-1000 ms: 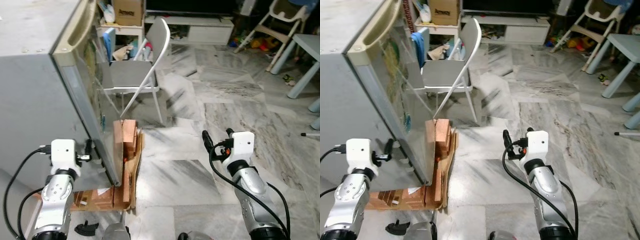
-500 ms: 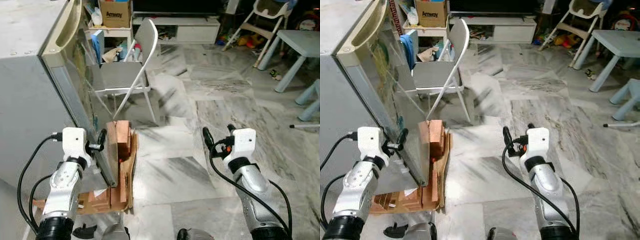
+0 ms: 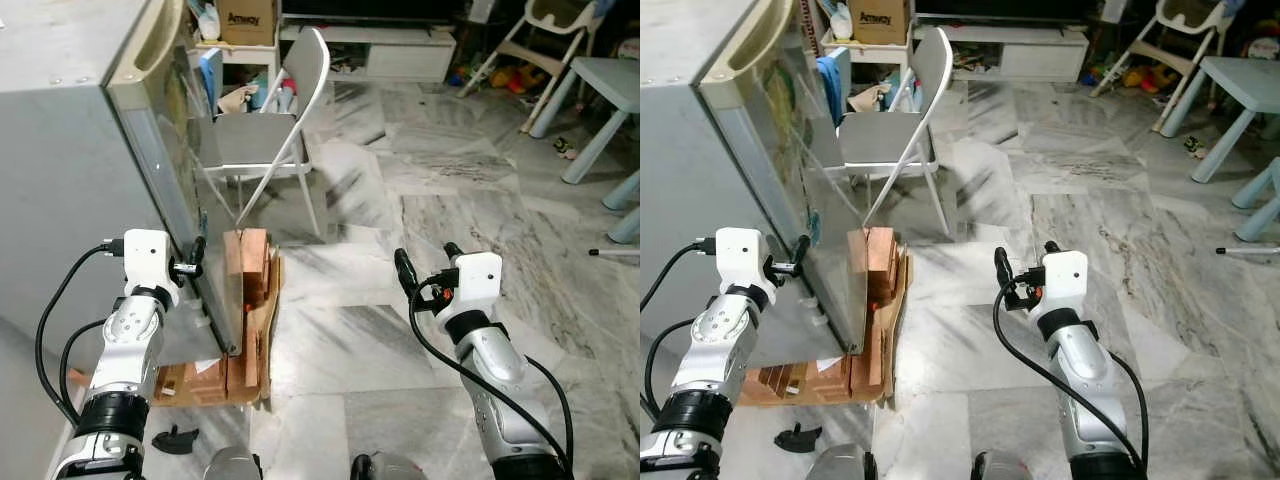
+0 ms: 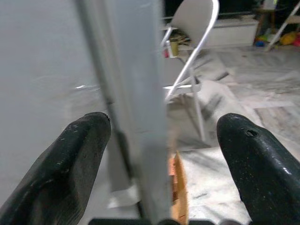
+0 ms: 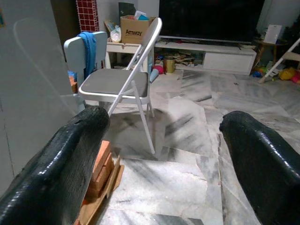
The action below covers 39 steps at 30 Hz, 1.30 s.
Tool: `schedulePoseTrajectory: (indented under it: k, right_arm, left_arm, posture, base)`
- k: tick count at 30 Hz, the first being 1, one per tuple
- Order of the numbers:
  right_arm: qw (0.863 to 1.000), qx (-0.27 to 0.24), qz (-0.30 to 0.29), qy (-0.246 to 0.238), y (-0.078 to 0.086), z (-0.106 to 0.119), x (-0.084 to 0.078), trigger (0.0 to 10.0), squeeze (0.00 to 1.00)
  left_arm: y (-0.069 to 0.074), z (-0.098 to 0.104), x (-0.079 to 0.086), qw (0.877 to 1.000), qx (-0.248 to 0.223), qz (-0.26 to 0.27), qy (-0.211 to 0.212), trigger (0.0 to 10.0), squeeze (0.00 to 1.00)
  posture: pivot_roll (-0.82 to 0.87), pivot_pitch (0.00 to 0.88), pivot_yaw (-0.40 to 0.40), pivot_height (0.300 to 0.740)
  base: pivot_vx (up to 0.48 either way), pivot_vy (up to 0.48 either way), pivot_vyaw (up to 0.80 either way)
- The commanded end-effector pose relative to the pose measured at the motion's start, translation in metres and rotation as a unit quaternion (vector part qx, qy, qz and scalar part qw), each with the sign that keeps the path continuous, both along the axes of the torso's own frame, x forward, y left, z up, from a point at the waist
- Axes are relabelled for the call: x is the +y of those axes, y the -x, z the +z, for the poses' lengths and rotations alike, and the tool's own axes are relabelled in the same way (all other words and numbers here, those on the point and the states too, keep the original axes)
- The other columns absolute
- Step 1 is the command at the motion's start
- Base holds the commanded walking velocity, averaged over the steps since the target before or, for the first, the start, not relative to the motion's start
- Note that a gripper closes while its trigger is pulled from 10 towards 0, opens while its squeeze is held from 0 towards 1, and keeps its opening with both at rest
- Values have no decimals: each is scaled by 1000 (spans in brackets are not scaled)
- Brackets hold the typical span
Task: Restocking fridge
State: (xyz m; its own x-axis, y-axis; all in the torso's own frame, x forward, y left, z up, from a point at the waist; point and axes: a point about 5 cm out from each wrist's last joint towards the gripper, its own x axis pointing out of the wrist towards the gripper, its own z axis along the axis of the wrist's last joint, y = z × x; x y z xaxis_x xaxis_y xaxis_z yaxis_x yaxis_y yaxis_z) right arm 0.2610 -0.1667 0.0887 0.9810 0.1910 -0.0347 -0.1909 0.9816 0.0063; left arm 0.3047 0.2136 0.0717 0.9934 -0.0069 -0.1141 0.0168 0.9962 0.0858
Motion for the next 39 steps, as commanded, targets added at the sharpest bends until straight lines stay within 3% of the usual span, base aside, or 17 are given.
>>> schedulePoseTrajectory:
  k: [1,9,22,29,39]
  right_arm:
    - [1000,-4,-1,5,0,4,-1,10000,0]
    - [1000,-2,1,9,2,3,0,10000,0]
    - [1000,-4,-1,14,5,5,-2,10000,0]
    - [1000,-1,0,16,7,3,-2,10000,0]
    - [1000,2,7,17,7,2,0,10000,0]
  left_arm:
    - [-4,0,-6,1000,-2,-12,-1,10000,0]
    - [-12,2,-15,1000,-9,-19,2,10000,0]
    - [-31,10,-4,999,-8,38,-34,10000,0]
    - [-31,7,-1,998,7,41,-45,10000,0]
    - [-31,-6,-2,996,68,21,-60,10000,0]
  posture:
    - [15,8,-5,740]
    - [10,11,-6,740]
    - [-14,19,0,740]
    - [-12,22,2,740]
    - [-10,22,0,740]
  base:
    - [0,0,0]
    - [0,0,0]
    - [0,0,0]
    - [0,0,0]
    - [0,0,0]
